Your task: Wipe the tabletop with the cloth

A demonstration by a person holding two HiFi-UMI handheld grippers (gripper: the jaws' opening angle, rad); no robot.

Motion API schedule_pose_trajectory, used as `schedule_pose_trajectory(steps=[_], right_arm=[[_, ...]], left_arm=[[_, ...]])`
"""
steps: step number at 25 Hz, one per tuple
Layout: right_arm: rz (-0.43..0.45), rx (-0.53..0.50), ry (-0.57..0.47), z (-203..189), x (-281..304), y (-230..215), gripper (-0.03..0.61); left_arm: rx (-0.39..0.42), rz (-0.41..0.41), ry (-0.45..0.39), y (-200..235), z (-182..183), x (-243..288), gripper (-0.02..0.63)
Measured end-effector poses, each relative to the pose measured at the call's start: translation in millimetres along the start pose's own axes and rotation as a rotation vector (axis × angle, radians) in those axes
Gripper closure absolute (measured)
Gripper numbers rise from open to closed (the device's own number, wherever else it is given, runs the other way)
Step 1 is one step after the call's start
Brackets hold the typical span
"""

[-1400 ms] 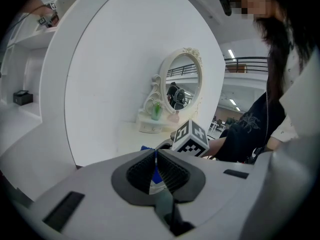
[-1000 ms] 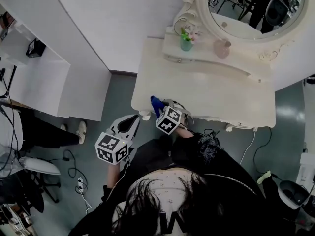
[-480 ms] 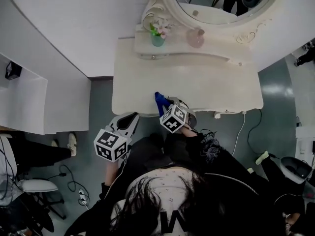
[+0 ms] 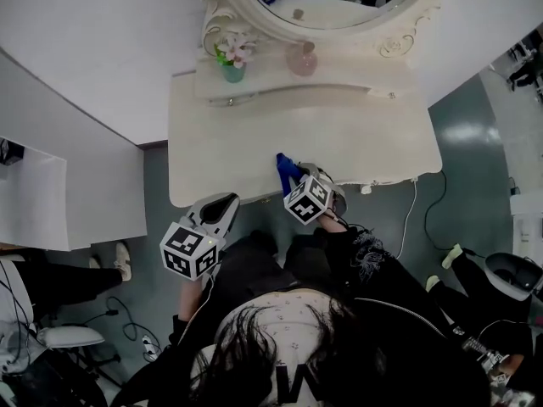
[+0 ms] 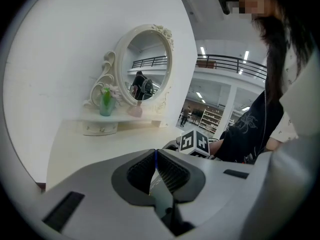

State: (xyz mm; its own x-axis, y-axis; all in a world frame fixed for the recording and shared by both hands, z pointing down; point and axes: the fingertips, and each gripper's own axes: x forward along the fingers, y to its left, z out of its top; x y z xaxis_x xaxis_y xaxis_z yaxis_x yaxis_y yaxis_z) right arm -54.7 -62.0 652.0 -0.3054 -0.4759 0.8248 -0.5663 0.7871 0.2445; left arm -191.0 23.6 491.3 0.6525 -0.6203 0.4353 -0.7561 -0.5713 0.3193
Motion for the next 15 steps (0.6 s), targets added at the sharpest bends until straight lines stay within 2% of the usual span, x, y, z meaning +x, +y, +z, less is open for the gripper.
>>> schedule_pose_trajectory(steps=[8,15], right_arm=[[-0.034,0.013,0.012,-67,-24,-61,0.500],[-0.044,0.029,-0.003,-129,-47,-124,0.500]], left_arm=[[0.005,0.024,0.009,-43,16,61,0.617],[0.007,-0.016,0.011,-123,22,135,0.617]])
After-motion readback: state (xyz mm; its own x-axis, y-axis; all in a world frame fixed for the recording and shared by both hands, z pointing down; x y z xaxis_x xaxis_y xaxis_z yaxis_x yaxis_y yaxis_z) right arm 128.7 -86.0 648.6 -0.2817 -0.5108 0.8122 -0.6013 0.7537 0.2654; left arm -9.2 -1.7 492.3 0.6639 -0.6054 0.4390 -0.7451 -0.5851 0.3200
